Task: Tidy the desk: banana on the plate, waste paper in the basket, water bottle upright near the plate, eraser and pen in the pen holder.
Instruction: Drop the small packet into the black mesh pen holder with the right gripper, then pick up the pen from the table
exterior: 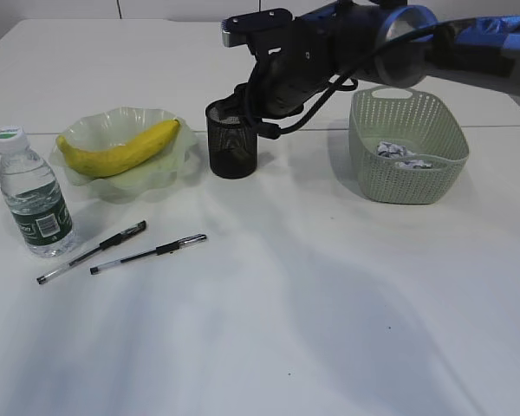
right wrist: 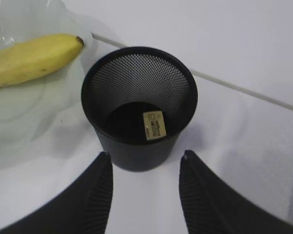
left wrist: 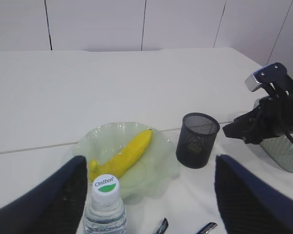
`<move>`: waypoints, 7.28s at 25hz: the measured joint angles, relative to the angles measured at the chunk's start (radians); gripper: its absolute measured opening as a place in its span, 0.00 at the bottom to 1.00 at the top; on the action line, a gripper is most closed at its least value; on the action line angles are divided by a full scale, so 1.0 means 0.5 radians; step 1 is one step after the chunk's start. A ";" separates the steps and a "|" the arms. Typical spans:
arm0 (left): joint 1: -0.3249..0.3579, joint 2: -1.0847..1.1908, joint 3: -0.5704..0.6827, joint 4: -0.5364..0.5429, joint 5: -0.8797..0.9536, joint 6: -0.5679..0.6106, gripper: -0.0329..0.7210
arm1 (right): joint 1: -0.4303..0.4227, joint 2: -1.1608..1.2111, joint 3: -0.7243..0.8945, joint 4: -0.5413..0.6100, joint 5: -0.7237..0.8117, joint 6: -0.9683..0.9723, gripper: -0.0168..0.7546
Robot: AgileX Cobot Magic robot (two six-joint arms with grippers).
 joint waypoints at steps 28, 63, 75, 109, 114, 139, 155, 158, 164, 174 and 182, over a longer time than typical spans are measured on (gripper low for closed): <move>0.000 0.199 -0.062 0.000 0.040 -0.574 0.78 | 0.000 -0.834 0.174 0.095 1.380 -0.073 0.44; -0.163 0.560 -0.074 -0.140 1.053 0.761 0.71 | 0.000 -0.869 0.232 0.140 1.397 -0.075 0.44; -0.186 0.629 -0.074 -0.750 1.285 0.967 0.71 | 0.000 -0.869 0.232 0.155 1.397 -0.075 0.44; -0.599 0.419 -0.256 -3.517 2.384 3.618 0.71 | 0.000 -1.232 0.827 0.219 1.397 -0.149 0.44; -0.828 0.410 -0.256 -3.536 2.397 3.663 0.70 | 0.000 -1.559 1.137 0.243 1.397 -0.152 0.44; -1.226 1.556 -1.126 -3.734 2.372 4.420 0.70 | 0.000 -1.867 1.268 0.346 1.397 -0.157 0.44; -1.211 2.212 -1.649 -3.918 2.610 4.724 0.70 | 0.000 -1.867 1.268 0.347 1.397 -0.158 0.44; -1.176 2.267 -1.656 -3.918 2.613 4.775 0.69 | 0.000 -1.867 1.268 0.350 1.397 -0.162 0.44; -1.096 2.337 -1.657 -3.914 2.619 4.970 0.65 | 0.000 -1.867 1.268 0.366 1.397 -0.162 0.44; -1.080 2.451 -1.684 -4.039 2.568 5.339 0.64 | 0.000 -1.867 1.268 0.373 1.400 -0.163 0.44; -1.080 2.532 -1.778 -4.042 2.590 5.354 0.63 | 0.000 -1.867 1.268 0.373 1.400 -0.180 0.44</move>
